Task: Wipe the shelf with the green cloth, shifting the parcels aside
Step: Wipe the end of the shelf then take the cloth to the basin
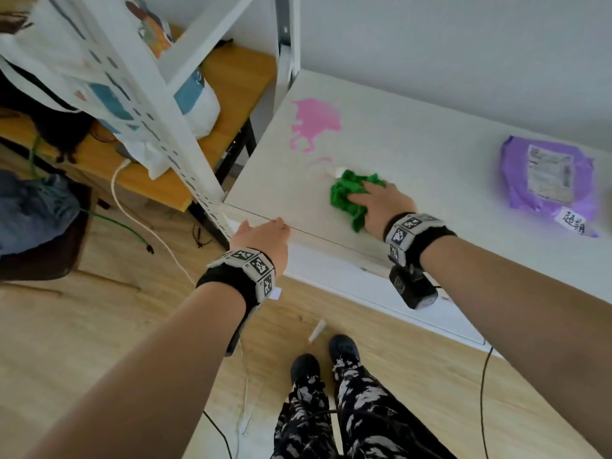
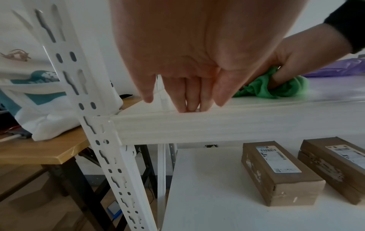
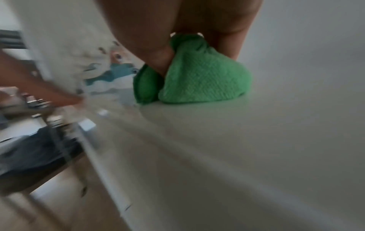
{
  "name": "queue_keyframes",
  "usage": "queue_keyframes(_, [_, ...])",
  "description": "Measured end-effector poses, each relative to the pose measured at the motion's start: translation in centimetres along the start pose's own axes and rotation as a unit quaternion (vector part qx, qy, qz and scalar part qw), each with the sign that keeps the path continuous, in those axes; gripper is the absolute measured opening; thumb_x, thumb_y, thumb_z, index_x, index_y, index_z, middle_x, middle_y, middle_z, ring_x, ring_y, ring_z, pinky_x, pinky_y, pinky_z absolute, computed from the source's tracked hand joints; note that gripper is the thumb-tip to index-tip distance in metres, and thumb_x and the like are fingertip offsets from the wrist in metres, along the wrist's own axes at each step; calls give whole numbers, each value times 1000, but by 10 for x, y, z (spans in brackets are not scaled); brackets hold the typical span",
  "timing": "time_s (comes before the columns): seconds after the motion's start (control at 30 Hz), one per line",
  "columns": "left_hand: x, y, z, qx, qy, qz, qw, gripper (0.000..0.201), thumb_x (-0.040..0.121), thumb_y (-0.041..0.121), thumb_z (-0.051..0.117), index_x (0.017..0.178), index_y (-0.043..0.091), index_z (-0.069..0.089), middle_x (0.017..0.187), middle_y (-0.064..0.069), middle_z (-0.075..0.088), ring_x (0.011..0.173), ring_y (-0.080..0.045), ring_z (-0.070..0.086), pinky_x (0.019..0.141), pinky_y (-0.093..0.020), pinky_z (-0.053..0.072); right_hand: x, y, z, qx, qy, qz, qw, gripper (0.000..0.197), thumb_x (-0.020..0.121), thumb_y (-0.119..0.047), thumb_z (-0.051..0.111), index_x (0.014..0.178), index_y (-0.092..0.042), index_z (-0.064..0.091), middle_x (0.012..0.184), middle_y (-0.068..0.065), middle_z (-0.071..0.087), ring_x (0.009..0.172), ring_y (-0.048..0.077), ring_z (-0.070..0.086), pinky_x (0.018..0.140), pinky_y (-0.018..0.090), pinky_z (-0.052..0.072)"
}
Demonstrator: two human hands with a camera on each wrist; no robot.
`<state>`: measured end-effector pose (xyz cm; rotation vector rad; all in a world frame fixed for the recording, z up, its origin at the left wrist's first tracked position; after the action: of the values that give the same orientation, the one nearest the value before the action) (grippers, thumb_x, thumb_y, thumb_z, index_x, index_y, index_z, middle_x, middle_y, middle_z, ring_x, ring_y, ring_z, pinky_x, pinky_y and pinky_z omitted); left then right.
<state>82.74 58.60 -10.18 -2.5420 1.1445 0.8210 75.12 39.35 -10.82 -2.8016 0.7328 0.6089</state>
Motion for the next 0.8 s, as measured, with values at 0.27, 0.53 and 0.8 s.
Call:
queue_keyframes(0.27, [3,-7,8,-33,15,2,999,56,99,12,30,152,22,12,162,8,-1,149,-7,6,121,-46,1,71,-29,-45,-58,11,20,998,37,91,-14,42,126,-14,52,131,18,47,119,43,44,104,46,34])
queue_keyframes(0.53, [-2,-14,-8,-143,60,-40,987,43,100,22,31,141,22,41,148,1,44,135,-17,43,121,-40,11,43,-110,-9,-57,-48,-198,977,54,94,-15,42,143,-37,36,160,-3,15,148,35,-1,118,49,22])
queue_keyframes(0.8, [5,-33,-9,-156,55,-107,980,47,101,25,31,147,14,30,157,1,25,140,-20,35,117,-38,28,87,-32,-50,-37,1,-71,997,61,88,-4,46,141,-34,42,154,4,33,140,33,30,115,44,31])
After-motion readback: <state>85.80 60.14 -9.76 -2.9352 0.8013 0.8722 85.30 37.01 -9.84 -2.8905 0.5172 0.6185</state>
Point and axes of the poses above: each hand's wrist, its own x-axis towards the middle knuckle, its own z-axis out of the palm, y = z × x, the point moved 3 cm from there along x, towards the middle knuckle
